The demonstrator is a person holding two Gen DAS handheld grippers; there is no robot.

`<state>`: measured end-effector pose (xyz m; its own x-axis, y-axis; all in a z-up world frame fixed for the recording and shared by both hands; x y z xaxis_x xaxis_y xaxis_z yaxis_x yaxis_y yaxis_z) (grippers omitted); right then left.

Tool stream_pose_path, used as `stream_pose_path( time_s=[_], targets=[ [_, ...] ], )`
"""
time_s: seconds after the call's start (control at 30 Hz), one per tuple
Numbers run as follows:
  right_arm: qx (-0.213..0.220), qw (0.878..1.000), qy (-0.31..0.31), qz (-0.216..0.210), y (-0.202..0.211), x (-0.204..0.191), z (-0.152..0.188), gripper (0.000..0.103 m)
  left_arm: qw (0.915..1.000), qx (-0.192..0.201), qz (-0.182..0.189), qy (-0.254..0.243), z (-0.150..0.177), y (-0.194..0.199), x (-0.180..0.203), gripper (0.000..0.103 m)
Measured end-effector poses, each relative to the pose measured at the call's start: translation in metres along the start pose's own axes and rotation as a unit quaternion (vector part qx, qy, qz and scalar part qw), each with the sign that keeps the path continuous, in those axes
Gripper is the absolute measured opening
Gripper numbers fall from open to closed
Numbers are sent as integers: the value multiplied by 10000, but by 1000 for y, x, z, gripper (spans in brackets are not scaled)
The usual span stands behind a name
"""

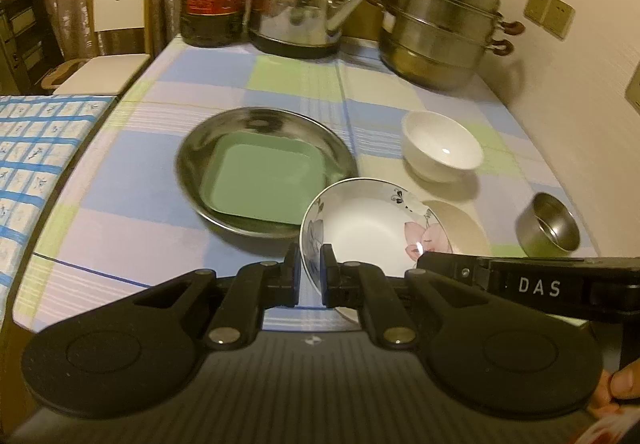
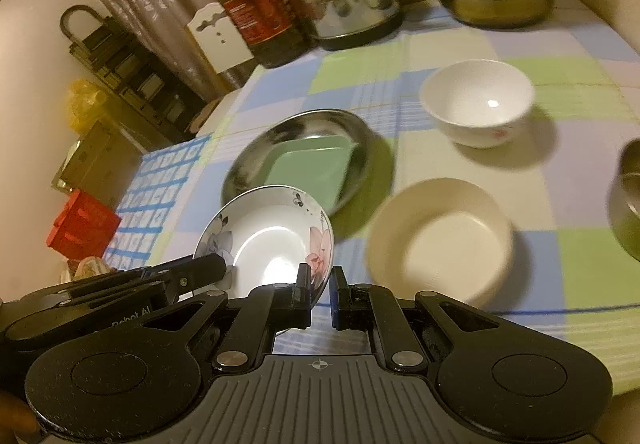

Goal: Organize plates and bowls
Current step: 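Lift the floral saucer with the right tool and carry it over the basin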

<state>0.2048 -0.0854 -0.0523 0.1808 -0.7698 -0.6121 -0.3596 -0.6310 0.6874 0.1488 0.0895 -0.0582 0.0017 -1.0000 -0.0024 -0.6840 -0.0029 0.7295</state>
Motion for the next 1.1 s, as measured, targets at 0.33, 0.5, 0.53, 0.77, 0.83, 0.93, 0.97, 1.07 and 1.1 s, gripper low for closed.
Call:
stream_pose_path(
  time_s=[0.33, 0.5, 0.53, 0.77, 0.83, 0.93, 0.97, 1.07, 1.1],
  targets=[
    [-75, 10000, 53, -39, -36, -30, -6, 9, 10000, -45, -56, 43, -8, -11, -43, 8],
    [-91, 10000, 15, -9, -52, -38, -12, 9, 10000, -80, -39, 25, -13, -22, -58, 8],
    [-92, 10000, 3, 1, -54, -39, -12, 9, 10000, -90, -30, 20, -15, -25, -61, 8],
    [-87, 9998, -85, 127, -76, -46, -22, 9, 9998, -163, 71, -39, -24, -47, -78, 8],
    [-68, 9998, -130, 160, -80, -46, -25, 9, 9998, -178, 117, -65, -28, -53, -81, 8],
    [-40, 9996, -196, 215, -85, -45, -29, 9, 9996, -194, 183, -110, -33, -61, -84, 8],
    [-30, 9995, -223, 237, -87, -45, -30, 9, 9995, -199, 208, -128, -34, -64, -85, 8],
    [2, 9991, -292, 309, -93, -44, -37, 9, 9992, -217, 284, -185, -39, -72, -88, 8],
    [11, 9989, -314, 334, -95, -44, -39, 9, 9991, -224, 309, -204, -40, -75, -89, 8]
  ],
)
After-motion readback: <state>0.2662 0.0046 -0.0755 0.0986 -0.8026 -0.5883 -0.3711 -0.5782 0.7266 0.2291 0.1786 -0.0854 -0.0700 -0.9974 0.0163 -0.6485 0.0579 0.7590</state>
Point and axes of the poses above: each gripper's, at about its wrist camera, not at the fingertips, and y roughly against the way its jaws point, x to its right, z to its underside, the point moved 3 cm from there along -y, roughly the way its jaws point, and after that the axes turned 13 degrees about -y, right-handed, at the moved point
